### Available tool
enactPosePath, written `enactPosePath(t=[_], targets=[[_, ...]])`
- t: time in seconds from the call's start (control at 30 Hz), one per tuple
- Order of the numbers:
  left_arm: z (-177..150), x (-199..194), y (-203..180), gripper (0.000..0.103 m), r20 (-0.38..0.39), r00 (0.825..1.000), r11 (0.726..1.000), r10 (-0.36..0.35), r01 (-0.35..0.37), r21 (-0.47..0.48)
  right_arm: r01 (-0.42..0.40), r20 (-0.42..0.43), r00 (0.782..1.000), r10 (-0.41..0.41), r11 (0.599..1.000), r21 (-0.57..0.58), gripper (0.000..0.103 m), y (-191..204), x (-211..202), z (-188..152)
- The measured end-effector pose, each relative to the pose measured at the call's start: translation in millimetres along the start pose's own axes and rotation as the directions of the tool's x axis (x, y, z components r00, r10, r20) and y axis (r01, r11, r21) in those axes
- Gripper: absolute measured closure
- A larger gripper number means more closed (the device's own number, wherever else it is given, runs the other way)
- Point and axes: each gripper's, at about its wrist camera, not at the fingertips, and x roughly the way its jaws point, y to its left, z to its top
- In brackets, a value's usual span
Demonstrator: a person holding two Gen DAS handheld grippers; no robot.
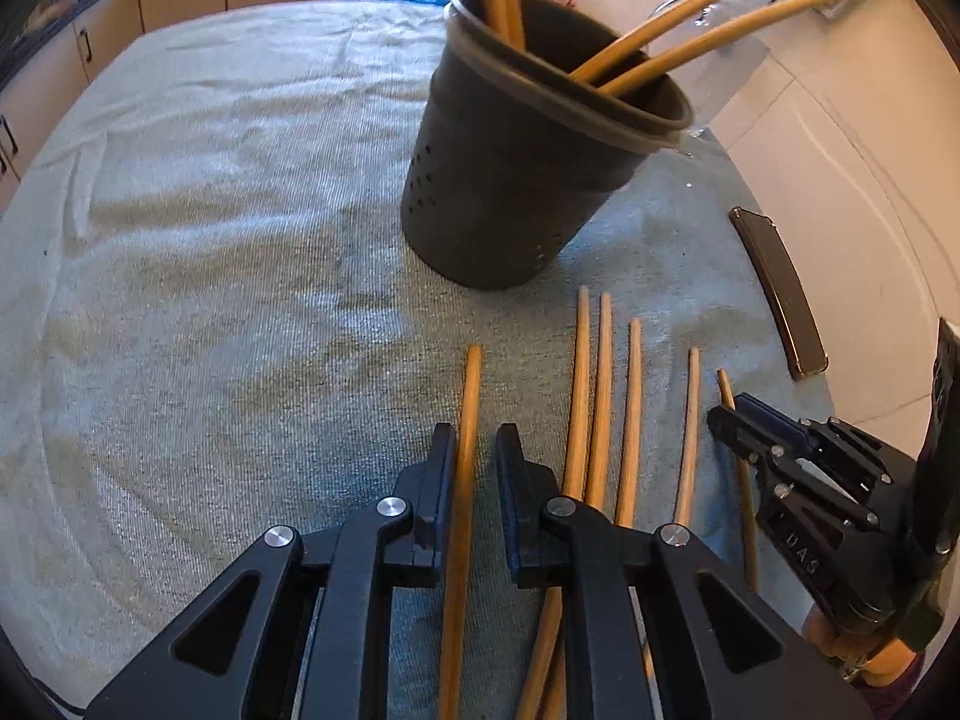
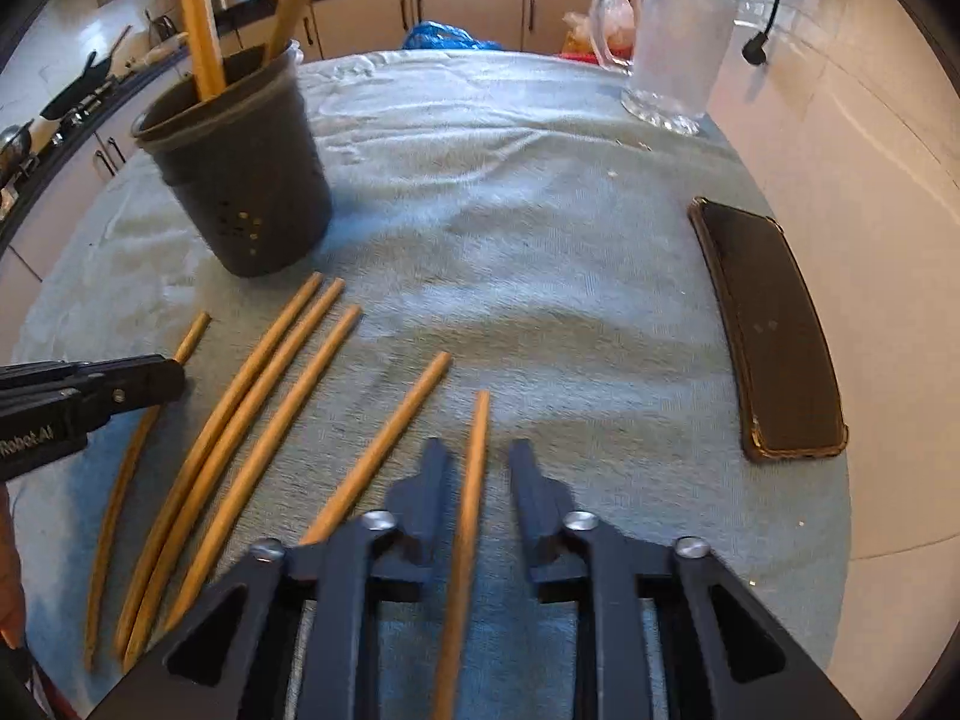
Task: Organize utensils
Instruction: 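Lift both held chopsticks upright and carry them toward the black cup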
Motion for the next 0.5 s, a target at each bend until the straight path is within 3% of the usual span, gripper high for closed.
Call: enactPosePath(t=[0.07,0.17,0.27,0.5], targets=[[-5,-1,-2,0.097,0.023,0.999,0.999,0.025,-0.026,0.030,0.010,0.013,1.000,-0.010,1.000,-0.001,0.096,2,0,-1],[-9,-13,2,0.097,0.046,0.999,0.999,0.029,-0.030,0.021,-0.012,0.022,1.000,0.011,0.999,0.034,0.097,-3,-4,-2],[-13,-42,-2,0.097,0.115,0.993,0.998,0.024,-0.029,0.048,-0.030,0.070,0.997,0.026,0.998,0.057,0.097,-9,-23,-1],[-38,-124,-8,0.097,0.298,0.955,0.995,0.002,-0.031,0.093,-0.084,0.250,0.966,0.060,0.993,0.088,0.097,-19,-98,-10]])
